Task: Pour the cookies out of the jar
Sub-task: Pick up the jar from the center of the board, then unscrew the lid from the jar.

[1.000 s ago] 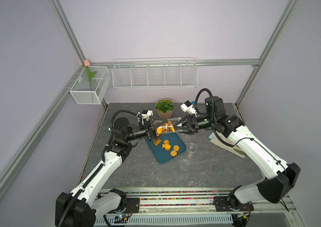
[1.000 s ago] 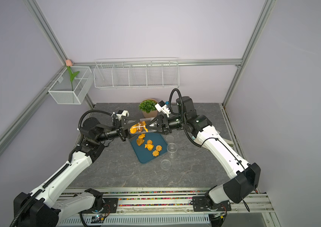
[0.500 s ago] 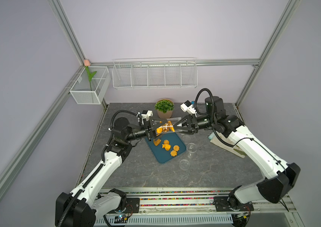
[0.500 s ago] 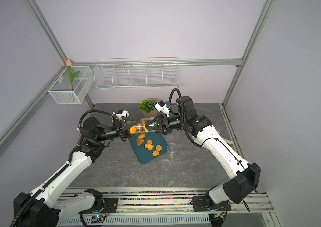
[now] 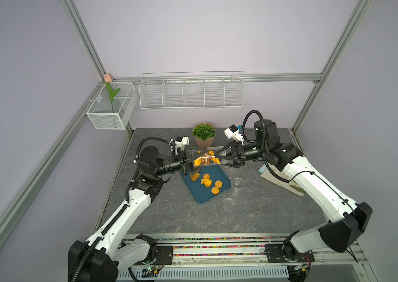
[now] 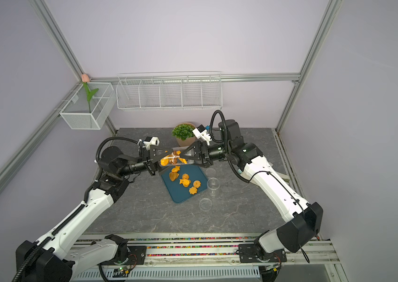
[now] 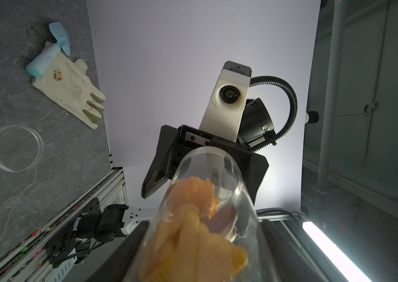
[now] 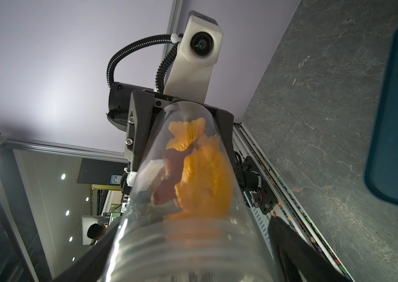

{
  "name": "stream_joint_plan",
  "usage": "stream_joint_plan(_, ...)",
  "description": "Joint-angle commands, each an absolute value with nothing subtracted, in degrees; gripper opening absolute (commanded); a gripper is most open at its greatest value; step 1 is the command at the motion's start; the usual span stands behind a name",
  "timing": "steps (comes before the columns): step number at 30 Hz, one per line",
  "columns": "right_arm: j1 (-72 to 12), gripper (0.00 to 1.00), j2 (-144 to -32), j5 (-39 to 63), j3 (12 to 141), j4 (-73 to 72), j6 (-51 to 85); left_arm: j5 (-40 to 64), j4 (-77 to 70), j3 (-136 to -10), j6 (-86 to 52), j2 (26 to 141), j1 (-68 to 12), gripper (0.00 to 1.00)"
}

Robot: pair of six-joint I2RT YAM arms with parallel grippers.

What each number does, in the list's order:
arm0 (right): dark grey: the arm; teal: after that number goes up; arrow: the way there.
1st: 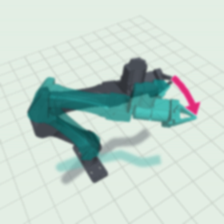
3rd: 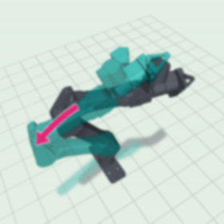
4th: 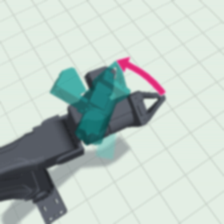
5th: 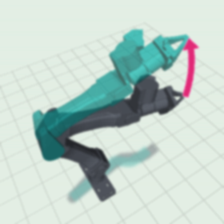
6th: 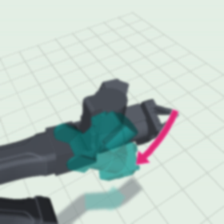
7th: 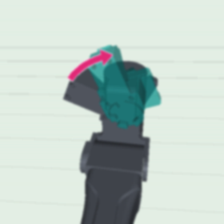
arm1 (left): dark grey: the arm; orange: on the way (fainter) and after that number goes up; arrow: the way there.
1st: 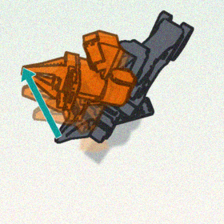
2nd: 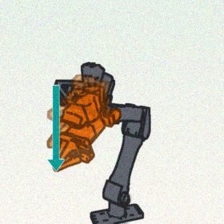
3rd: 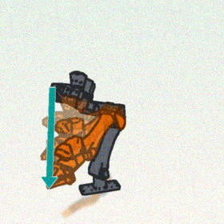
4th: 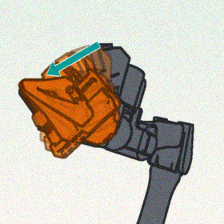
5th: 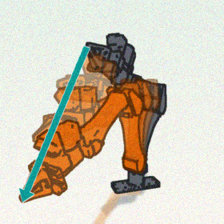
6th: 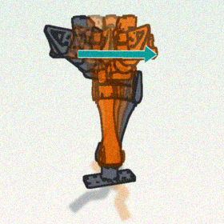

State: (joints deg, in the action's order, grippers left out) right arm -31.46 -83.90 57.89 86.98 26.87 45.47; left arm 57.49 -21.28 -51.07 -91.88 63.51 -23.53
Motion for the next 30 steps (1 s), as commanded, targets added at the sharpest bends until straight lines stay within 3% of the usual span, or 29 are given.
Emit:
stream_joint_plan(1, -30.3, 0.89, -81.1, 58.7, 85.2, 24.7, 47.7, 58.3, -24.9, -50.9, -92.5, 62.8, -23.2, 0.68)
stream_joint_plan(10, -27.3, 0.89, -78.2, 65.1, 79.9, 7.5, 60.7, 58.5, -25.5, -51.6, -92.8, 63.5, -23.2, 0.67)
stream_joint_plan(21, -27.5, 0.99, -78.9, 66.9, 80.5, 8.4, 61.6, 58.5, -25.6, -52.0, -92.8, 64.0, -23.2, 0.67)
stream_joint_plan(30, -27.6, 0.86, -79.8, 66.0, 82.5, 18.0, 55.9, 58.4, -25.1, -51.5, -92.7, 63.8, -23.2, 0.67)
